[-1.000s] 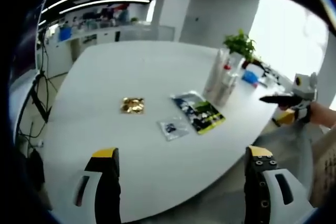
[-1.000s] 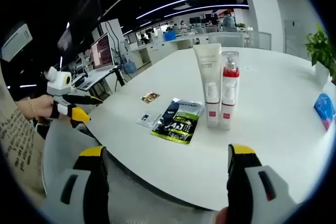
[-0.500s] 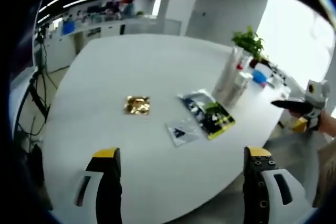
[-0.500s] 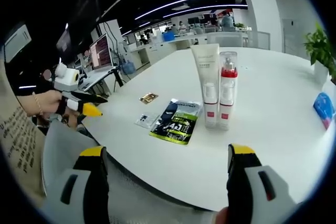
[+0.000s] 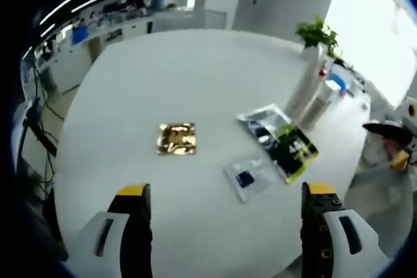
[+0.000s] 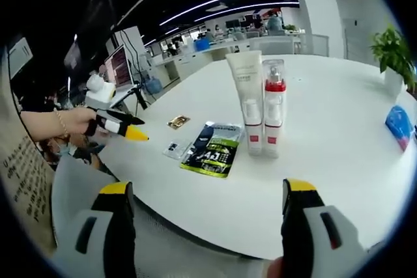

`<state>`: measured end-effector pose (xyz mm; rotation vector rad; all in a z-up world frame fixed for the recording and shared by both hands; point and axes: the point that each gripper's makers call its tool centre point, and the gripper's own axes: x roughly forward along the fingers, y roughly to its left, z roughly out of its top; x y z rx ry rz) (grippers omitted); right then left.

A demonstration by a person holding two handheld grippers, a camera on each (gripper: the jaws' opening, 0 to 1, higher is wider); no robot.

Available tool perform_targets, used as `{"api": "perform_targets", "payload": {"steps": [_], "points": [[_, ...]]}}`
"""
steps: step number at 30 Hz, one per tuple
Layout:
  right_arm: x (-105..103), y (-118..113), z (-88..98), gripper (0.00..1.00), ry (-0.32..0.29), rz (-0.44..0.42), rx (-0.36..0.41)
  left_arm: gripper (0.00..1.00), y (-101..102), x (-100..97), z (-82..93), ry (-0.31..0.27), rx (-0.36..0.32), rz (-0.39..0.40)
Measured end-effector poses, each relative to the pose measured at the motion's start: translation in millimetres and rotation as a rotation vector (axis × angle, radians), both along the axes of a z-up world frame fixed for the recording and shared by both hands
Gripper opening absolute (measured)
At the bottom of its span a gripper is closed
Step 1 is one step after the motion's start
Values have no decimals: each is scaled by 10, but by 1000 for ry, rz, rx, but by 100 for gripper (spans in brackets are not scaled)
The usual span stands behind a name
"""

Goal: Arrange the skincare products in the storage area until every visible bottle or jar stands upright without overlapping.

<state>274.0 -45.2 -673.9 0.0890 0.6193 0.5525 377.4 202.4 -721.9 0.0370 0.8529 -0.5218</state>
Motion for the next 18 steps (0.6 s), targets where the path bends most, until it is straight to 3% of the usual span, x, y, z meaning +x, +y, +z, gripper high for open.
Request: {"api": "perform_targets", "payload": {"steps": [11,18], "points": [[15,-29,-17,95,11,-24,-9,88,111,309,-192,36,81,5],[29,-60,-24,95,16,-46,-7,78,164,481,-269,39,143,7]]}}
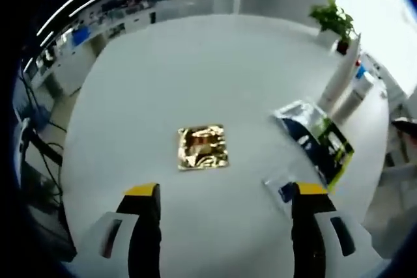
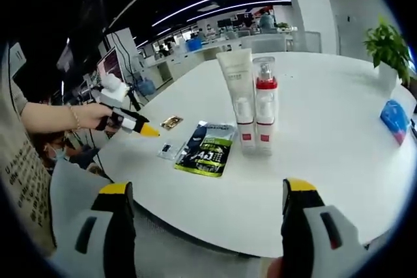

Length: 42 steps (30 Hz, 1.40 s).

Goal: Arrange the skincare products in the storage area until every visible bottle or jar stands upright without overlapping.

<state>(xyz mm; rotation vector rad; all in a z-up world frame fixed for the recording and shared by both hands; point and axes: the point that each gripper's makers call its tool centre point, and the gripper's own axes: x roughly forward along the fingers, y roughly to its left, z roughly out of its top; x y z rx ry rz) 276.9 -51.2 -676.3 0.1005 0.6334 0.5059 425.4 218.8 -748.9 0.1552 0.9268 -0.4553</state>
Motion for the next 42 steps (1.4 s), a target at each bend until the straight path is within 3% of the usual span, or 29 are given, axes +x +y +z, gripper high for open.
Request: {"api": "perform_targets", "payload": {"steps": [10,18,26,29,42], "points": [[-6,16,-48,95,11,16,-46,71,-5,265,-133,24,41,-5],[-6,4,-60,95,11,11,-66,60,51,547,-291,52,24,60],[6,-18,-56,95,8,-5,-65,47,71,563,-370,71,51,77],[4,-20,-57,95,8,-5,-66,44,85,567,-366,54,83,70],[4,-21,-54,95,4,-3,-69,37,59,571,-347,35,53,162]]}}
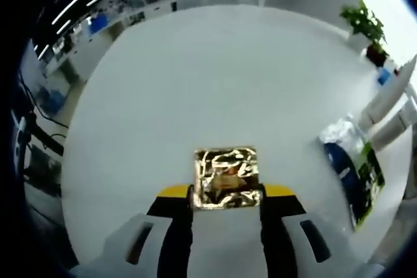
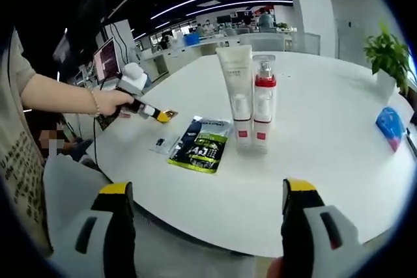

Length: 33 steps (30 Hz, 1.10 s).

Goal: Arrange the skincare products in the storage area until every visible bottle or jar stands upright without overlapping.

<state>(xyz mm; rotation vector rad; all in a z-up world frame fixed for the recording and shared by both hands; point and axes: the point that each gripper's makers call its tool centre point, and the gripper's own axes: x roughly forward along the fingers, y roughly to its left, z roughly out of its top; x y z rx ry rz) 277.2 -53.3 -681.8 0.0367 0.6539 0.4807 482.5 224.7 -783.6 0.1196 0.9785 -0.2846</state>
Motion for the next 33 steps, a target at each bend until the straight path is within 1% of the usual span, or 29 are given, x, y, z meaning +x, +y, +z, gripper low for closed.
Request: {"api": "perform_targets", "payload": {"steps": [4,13,15,17,19,25,33], "points": [[0,6,5,95,-4,4,-1,36,-5,-3,35,-2,-17,25],[-7,28,23,95,-16,18,-2,36,-52,-121,179,-7,-80,107],[-9,30,27,95,-19,20,-3,36,-66,-146,203,-10,-84,118],[-10,34,33,95,-22,22,-2,36,-101,-176,235,-22,-74,115],[-11,38,37,95,-25,25,-1,36,-130,-191,246,-27,-70,114],[-17,51,48,95,-32,31,0,36,-249,-234,266,-34,-91,138],[-19,48,57,94,-42,38,7,36,-422,-281,238,-41,-95,167]]}}
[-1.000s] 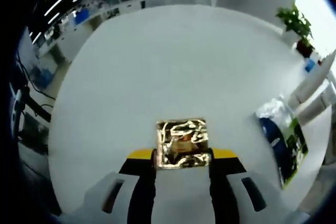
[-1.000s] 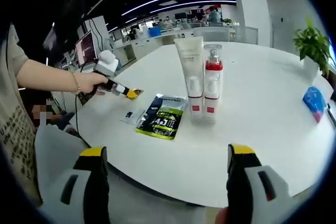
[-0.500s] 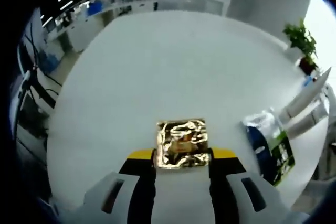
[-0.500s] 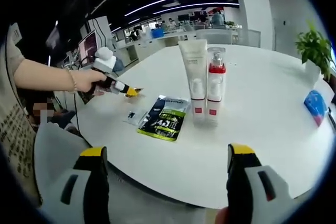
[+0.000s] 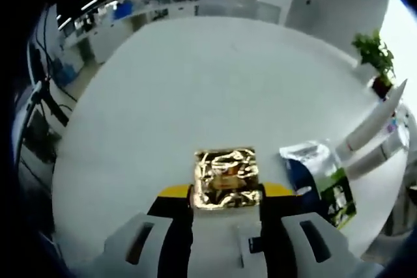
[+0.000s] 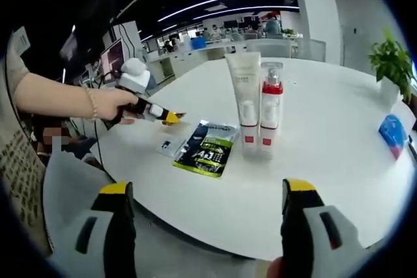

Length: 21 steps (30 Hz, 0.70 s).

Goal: Arrange the skincare products in the storage area until every visible bottle or jar stands upright without overlapping.

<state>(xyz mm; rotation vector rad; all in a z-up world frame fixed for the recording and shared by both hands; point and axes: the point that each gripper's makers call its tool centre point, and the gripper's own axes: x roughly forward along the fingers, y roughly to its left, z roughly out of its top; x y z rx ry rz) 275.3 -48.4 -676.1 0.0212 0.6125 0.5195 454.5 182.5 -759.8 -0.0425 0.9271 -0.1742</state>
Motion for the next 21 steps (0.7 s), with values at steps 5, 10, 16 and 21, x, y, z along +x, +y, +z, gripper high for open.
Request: {"api": "perform_targets", "payload": {"steps": [5,10,16,21], "points": [[1,1,3,94,-5,6,4,36,-119,-12,-51,14,-27,32],[-4,13,6,94,-8,16,6,36,-167,-43,-135,34,-15,59],[-1,9,20,94,-16,13,15,36,-266,-58,-157,42,-29,83],[-5,17,23,94,-16,17,18,36,-325,-84,-185,52,-32,97]]}}
